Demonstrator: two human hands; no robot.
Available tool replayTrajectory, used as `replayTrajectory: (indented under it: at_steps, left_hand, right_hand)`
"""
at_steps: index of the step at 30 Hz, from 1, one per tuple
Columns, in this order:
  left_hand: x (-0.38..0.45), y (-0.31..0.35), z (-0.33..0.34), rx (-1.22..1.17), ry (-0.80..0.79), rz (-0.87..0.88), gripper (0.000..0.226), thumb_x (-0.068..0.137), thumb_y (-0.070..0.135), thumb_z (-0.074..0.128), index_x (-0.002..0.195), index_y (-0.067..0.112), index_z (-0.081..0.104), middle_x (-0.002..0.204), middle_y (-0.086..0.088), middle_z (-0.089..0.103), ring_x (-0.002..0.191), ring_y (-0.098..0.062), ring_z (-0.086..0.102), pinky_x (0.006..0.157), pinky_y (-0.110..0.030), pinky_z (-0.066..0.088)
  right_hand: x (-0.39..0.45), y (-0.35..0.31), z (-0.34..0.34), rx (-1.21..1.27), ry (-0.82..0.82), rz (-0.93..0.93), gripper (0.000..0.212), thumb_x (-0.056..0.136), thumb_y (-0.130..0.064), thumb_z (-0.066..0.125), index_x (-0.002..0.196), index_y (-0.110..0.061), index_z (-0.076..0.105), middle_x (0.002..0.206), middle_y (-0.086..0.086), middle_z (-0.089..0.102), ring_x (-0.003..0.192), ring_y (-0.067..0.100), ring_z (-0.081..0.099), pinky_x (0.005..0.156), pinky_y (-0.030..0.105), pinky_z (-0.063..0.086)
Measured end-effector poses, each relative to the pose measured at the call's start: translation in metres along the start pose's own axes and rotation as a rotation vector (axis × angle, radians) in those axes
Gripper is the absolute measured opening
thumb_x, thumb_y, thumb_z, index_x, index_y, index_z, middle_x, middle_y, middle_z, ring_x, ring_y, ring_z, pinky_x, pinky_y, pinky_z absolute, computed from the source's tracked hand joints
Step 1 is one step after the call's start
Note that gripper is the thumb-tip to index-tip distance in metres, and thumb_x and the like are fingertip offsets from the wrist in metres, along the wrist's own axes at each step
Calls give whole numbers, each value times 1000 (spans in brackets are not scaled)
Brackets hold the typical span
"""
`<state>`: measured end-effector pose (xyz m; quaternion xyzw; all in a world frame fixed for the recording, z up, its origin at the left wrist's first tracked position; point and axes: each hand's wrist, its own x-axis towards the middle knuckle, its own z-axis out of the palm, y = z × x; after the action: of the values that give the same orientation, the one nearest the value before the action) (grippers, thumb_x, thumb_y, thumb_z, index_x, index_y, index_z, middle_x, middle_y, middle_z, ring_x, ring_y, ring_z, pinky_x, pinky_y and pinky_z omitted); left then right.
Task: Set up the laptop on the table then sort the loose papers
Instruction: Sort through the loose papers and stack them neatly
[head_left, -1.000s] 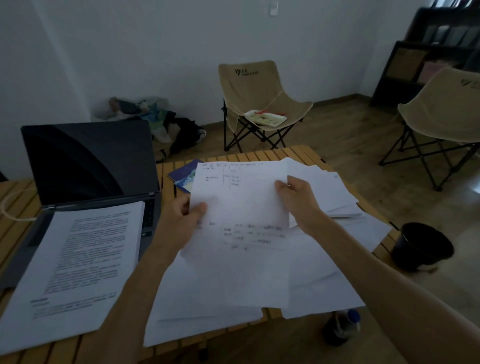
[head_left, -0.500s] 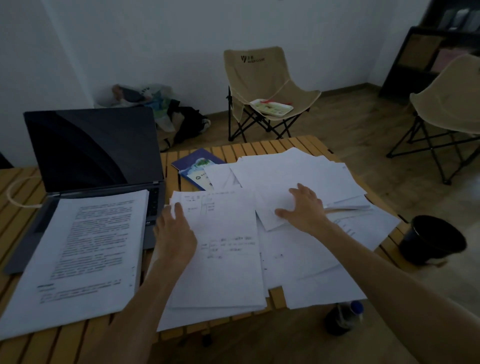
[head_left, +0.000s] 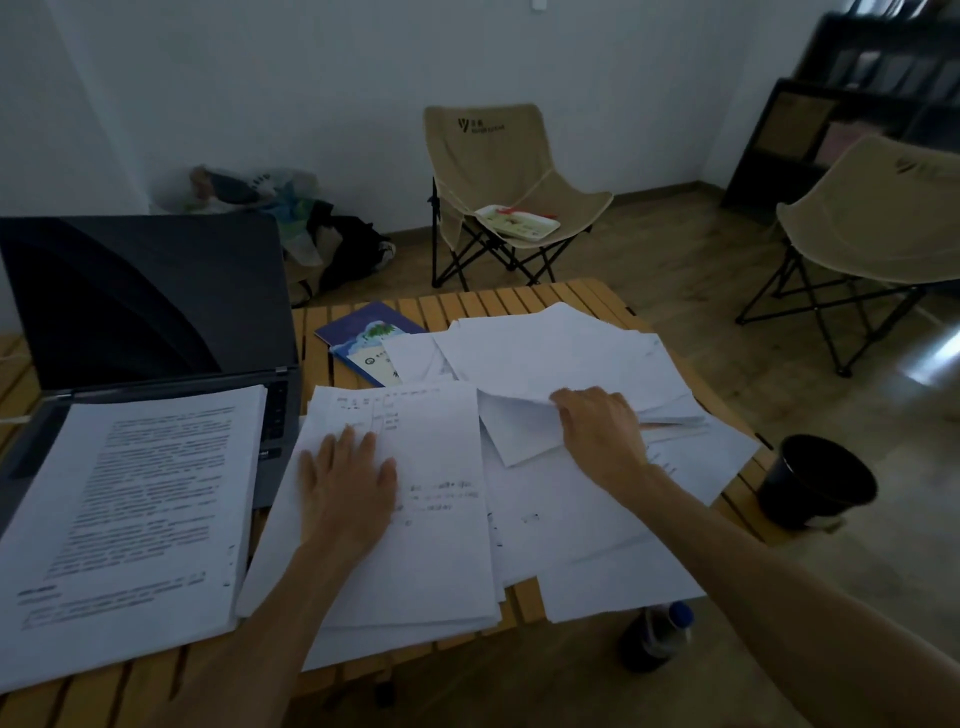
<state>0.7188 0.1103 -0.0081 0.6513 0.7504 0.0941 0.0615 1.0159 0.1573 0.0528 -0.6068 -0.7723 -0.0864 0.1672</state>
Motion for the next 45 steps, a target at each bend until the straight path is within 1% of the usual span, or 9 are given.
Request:
replayTrajectory:
  at_steps: [4,7,11,15,21,28,32,35,45]
  left_hand:
    - [7,-1,-3,-179,58,17,53,101,44,38,147,17,38,158,-7,29,147,-25,21,122,-45,10]
    - [8,12,-27,-695,56,-5,59,95,53,48,142,17,48,149,-3,45,138,-22,40,116,-39,27]
    - [-3,37,-60,-1100,-63,78,80,80,81,41,138,28,53,138,8,57,126,-12,53,111,-40,38]
    - [-6,47,-78,-1443,-167,-3,47,104,46,32,113,16,68,100,-15,74,88,-28,68,87,-44,51]
    - [11,26,-67,-591,569,-74,21,91,11,56,112,13,57,111,-12,59,91,-28,56,82,-43,46]
    - [10,4,8,-28,-45,192,69,91,53,9,152,27,28,163,0,18,151,-24,9,122,-47,0]
    - [12,1,10,-49,-24,172,70,90,53,7,154,29,24,164,2,13,152,-21,5,122,-45,-5]
    - [10,3,9,-67,-31,164,67,93,52,10,154,28,24,164,2,13,152,-20,4,122,-44,-5]
    - [5,6,5,-125,-2,139,54,102,43,28,153,26,27,163,2,18,151,-19,7,123,-43,-2]
  right_hand:
    - [25,0,-75,698,337,330,20,103,-21,50,90,-13,63,70,-6,58,59,8,51,51,17,40]
    - [45,11,-101,1156,334,522,20,103,-18,53,100,-9,70,85,0,69,75,13,61,67,28,52]
    - [44,17,-87,1133,203,527,19,102,-18,55,95,-12,72,86,0,73,74,8,66,71,34,56]
    - [35,6,-75,974,123,490,25,102,-17,50,81,-18,64,65,-4,61,51,4,54,51,23,42]
    - [29,-65,-8,726,-210,454,32,99,-13,48,67,-17,47,77,6,57,72,23,53,62,28,37]
    - [35,-82,24,590,-169,480,18,99,-31,53,108,-19,63,101,5,70,92,24,65,77,32,53]
    - [22,-28,21,179,-461,270,86,87,-61,60,153,-17,28,161,7,27,148,27,24,119,43,20]
    - [6,-15,24,85,-601,149,113,81,-77,54,159,-12,4,167,8,-2,154,25,-1,124,42,5]
    - [-16,-2,23,68,-230,100,25,99,-17,49,122,-11,58,122,10,65,109,27,61,90,37,52]
